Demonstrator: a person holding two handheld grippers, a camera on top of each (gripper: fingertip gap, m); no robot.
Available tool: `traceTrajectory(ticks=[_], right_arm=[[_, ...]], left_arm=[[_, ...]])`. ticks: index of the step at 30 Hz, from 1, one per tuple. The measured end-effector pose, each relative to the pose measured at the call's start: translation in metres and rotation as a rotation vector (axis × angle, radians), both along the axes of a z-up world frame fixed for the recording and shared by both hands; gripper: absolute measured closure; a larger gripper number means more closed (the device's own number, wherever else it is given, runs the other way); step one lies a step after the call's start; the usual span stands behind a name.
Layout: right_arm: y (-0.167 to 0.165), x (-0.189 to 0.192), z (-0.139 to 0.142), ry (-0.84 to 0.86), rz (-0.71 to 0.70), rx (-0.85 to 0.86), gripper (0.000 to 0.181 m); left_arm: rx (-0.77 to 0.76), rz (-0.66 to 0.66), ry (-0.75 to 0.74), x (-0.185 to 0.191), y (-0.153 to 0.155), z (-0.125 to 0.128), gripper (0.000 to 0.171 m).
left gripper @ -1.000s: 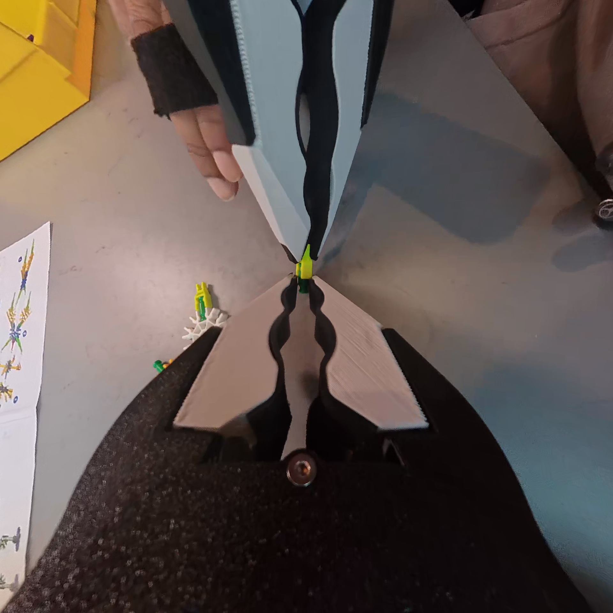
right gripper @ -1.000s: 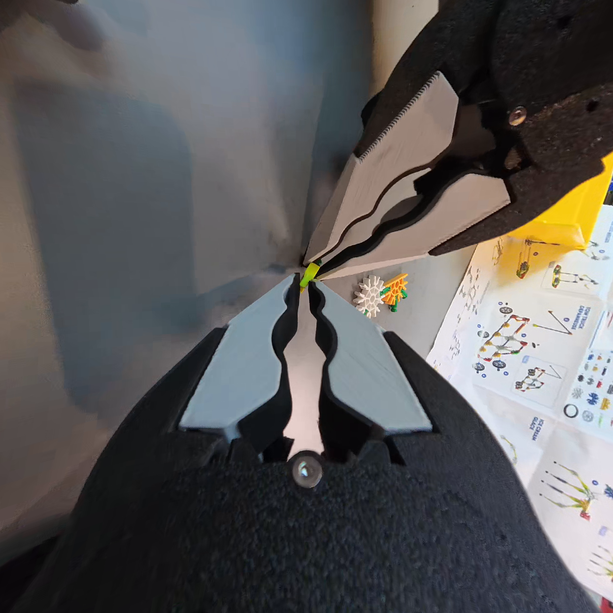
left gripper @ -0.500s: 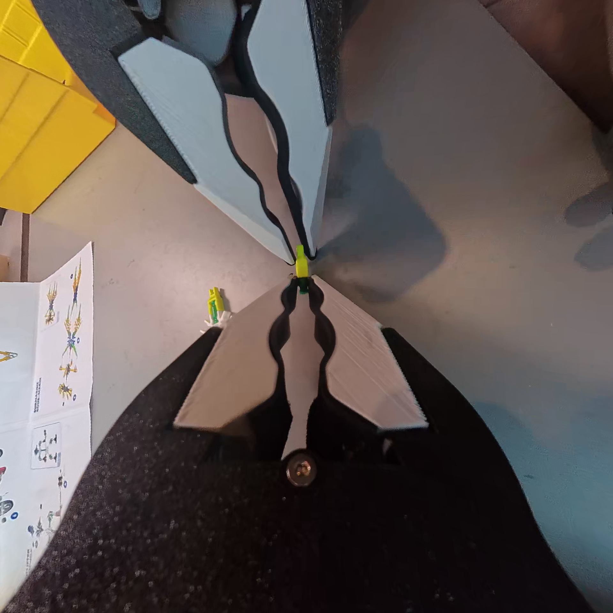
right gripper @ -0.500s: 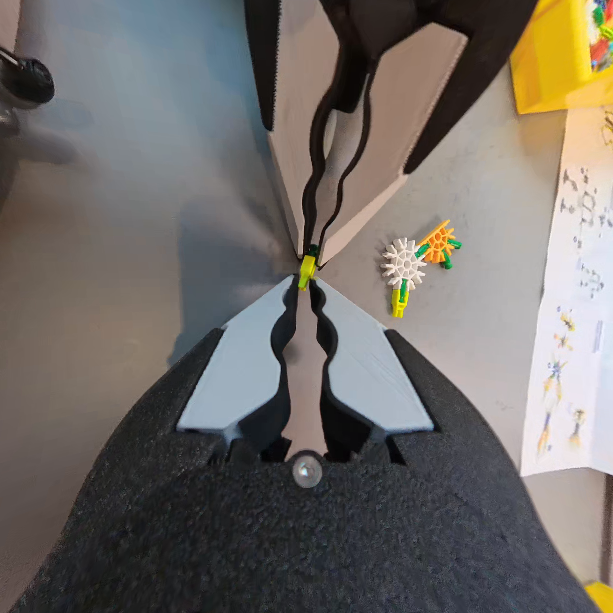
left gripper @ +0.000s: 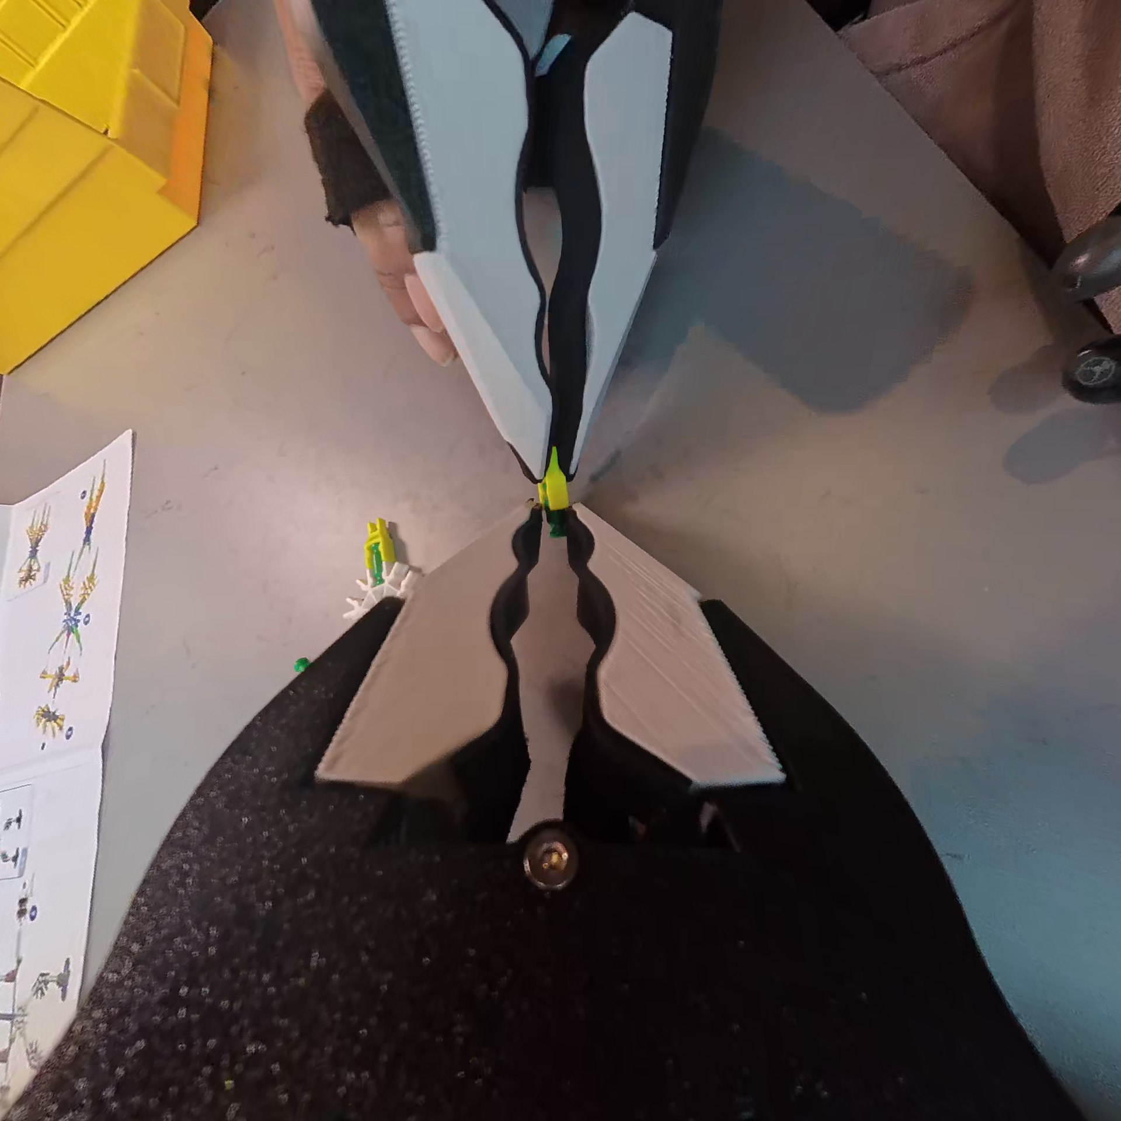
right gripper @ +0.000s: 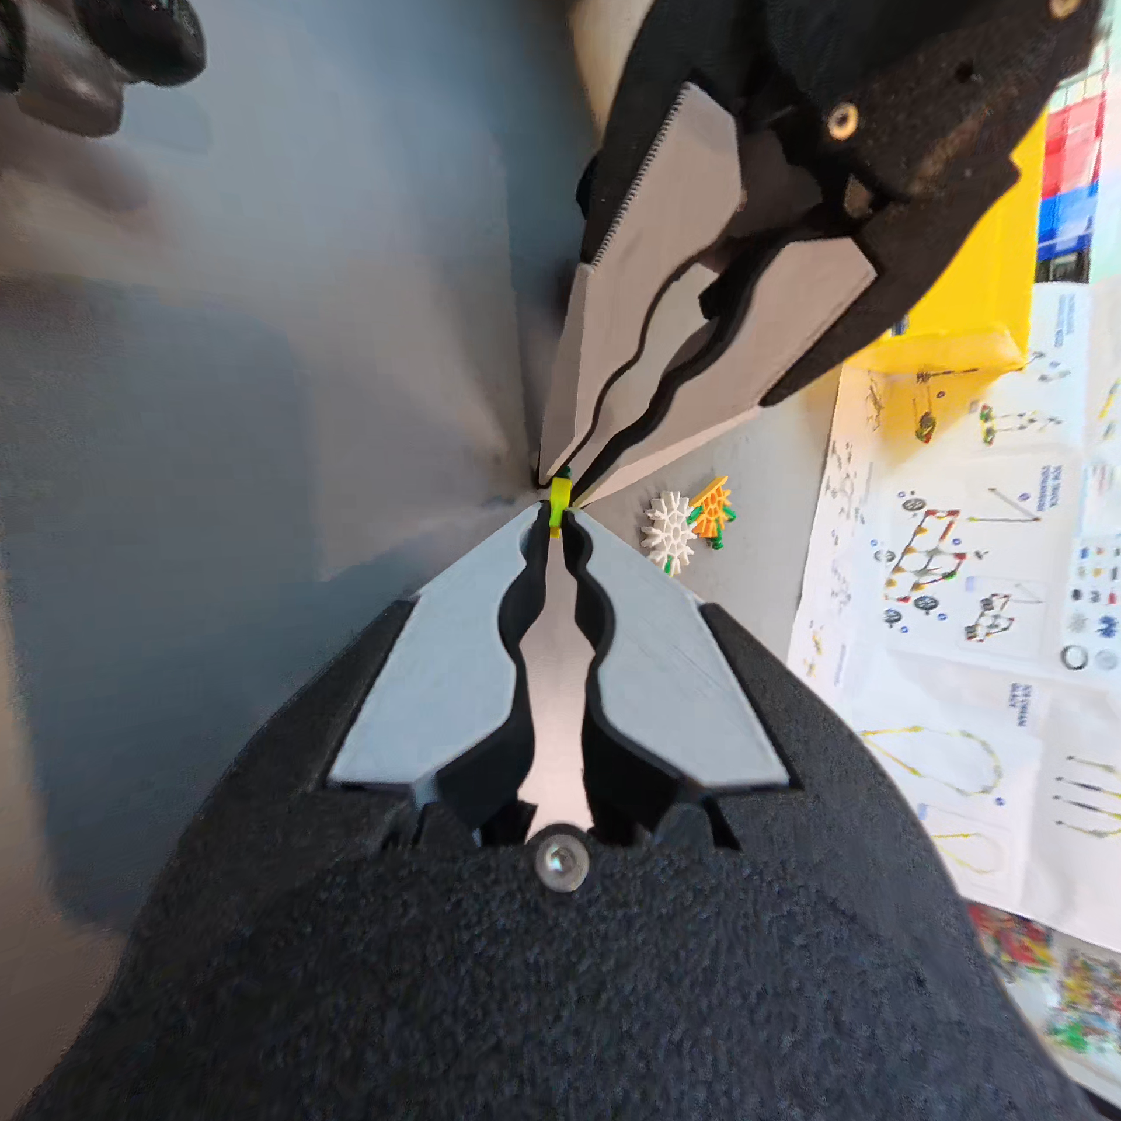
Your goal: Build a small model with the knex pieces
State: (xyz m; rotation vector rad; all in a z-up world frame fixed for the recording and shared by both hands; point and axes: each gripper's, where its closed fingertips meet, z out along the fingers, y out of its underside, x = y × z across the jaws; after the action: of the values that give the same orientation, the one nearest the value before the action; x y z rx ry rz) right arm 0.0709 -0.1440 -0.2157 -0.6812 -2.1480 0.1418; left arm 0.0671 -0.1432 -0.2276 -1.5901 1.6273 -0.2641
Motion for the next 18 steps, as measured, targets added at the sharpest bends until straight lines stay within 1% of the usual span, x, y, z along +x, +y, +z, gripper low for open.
traceTrajectory(ticks=[2,5,7,10,14,18], right_arm=[[-0.004,-0.001,0.001,-0.018,0.056,0.1,0.179],[-0.007,-0.003,0.0,-0.046,0.115,0.23,0.179],[-0.011,-0.003,0.0,-0.067,0.151,0.279,0.179],[-0.015,-0.004,0.0,-0.112,0.218,0.363,0.18],[-0.018,-0.001,-0.004,-0.178,0.306,0.415,0.179],[-0.021,0.0,-0.008,-0.236,0.37,0.401,0.179]], left_arm=[[-0.069,-0.002,-0.008,-0.002,-0.004,0.0,0.163],[-0.213,0.017,-0.057,-0.004,-0.01,-0.001,0.163],[-0.314,0.031,-0.09,-0.005,-0.015,-0.001,0.164],[-0.403,0.045,-0.091,-0.005,-0.02,-0.002,0.165],[-0.403,0.025,-0.055,-0.005,-0.021,-0.003,0.166],[-0.389,-0.019,-0.03,-0.005,-0.021,-0.003,0.167]])
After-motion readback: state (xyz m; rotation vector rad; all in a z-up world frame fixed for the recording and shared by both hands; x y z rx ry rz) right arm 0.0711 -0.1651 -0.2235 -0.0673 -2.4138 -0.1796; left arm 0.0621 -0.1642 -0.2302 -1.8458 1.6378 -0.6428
